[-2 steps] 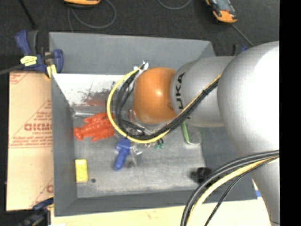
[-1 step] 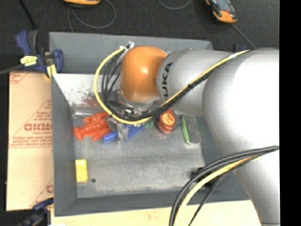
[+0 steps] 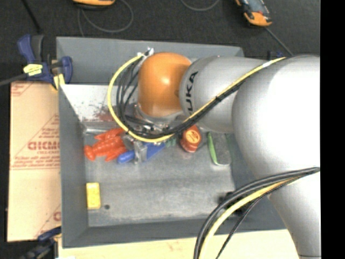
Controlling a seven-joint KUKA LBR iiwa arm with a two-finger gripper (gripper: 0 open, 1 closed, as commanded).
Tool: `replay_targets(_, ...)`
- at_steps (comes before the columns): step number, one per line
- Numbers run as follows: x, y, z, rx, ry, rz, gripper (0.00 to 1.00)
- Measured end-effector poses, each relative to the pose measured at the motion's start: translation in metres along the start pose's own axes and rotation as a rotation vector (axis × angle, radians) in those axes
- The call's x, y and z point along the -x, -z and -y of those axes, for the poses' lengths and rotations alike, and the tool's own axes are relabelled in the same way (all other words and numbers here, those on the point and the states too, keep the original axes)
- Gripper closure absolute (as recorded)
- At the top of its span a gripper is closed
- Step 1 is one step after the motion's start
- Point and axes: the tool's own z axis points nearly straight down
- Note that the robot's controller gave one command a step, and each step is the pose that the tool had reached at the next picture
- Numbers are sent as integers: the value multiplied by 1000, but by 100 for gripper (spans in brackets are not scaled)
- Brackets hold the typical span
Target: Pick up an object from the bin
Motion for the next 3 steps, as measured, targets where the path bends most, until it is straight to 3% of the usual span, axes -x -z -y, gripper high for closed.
replay_targets(2,-6,10,-3,2,4,-8,100)
replay_targets(3,-29,27,22,-4,105,8,100)
